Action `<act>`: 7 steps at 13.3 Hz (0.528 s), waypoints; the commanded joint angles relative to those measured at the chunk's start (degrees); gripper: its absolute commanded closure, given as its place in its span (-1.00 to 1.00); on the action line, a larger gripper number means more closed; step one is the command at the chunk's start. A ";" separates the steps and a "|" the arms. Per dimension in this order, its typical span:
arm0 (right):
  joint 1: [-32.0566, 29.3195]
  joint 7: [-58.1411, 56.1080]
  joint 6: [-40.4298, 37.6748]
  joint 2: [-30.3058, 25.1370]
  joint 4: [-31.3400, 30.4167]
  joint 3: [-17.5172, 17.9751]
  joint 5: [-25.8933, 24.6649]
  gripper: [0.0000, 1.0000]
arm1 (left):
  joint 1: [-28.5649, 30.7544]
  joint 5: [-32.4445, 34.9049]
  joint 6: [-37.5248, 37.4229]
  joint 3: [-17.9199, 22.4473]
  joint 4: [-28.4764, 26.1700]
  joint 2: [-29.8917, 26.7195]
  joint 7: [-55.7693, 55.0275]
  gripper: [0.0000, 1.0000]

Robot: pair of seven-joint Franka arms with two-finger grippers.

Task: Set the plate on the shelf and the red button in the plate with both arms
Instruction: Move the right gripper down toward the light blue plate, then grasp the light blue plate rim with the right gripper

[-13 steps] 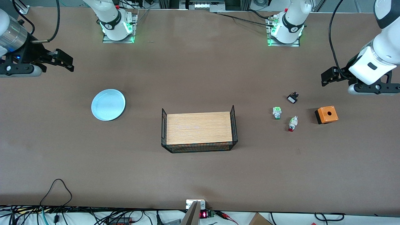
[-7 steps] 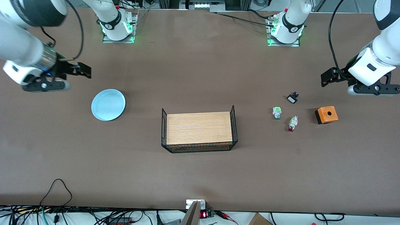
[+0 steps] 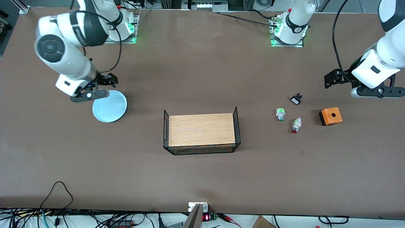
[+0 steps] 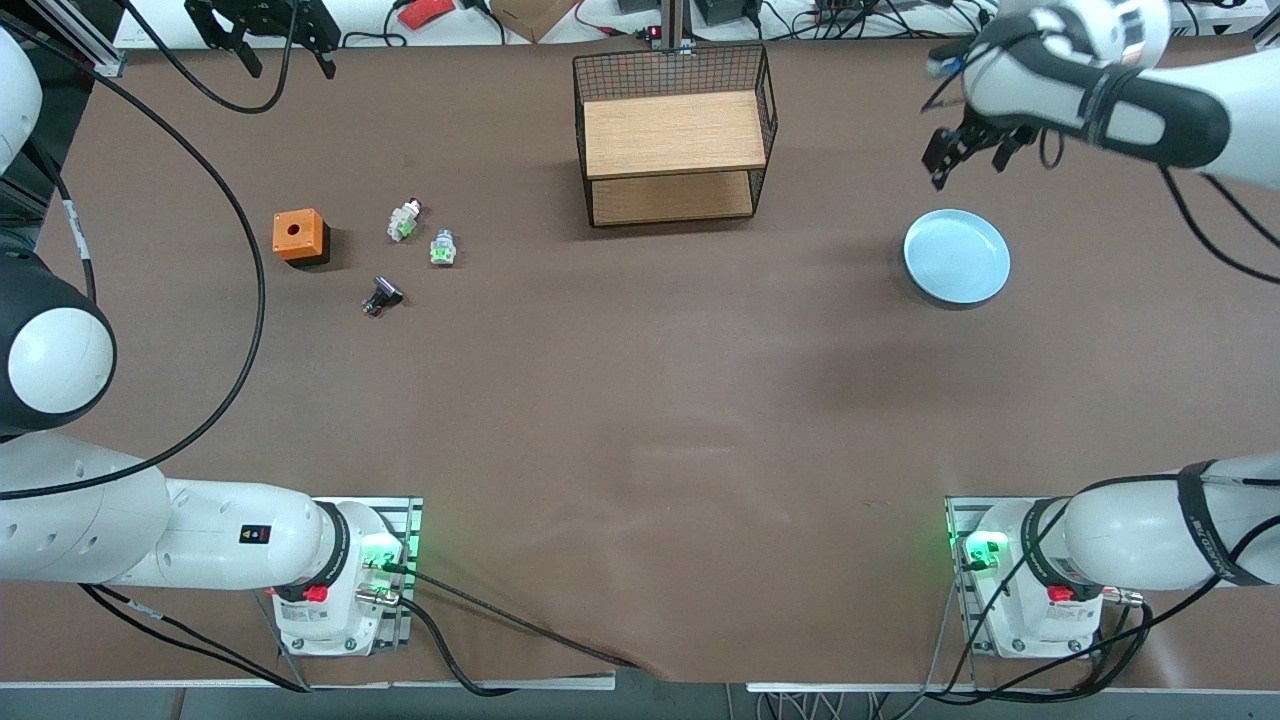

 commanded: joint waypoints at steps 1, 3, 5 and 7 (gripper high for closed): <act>1.36 -1.46 7.09 -1.87 -8.08 -0.16 -1.90 -1.00 | -0.58 -0.96 -1.87 0.28 2.31 1.06 -0.94 -1.00; 1.54 -1.46 9.91 -0.99 -10.38 -0.08 -2.60 -1.00 | -0.66 -0.96 -1.87 0.28 2.31 1.06 -0.86 -1.00; 1.46 -1.46 13.25 1.81 -11.44 -0.08 -2.61 -1.00 | -0.84 -0.69 -1.87 0.28 3.45 1.23 -0.33 -1.00; 1.54 -1.28 15.62 4.62 -11.44 -0.08 -2.70 -1.00 | -0.58 -0.69 -1.95 0.37 4.07 2.29 -0.24 -1.00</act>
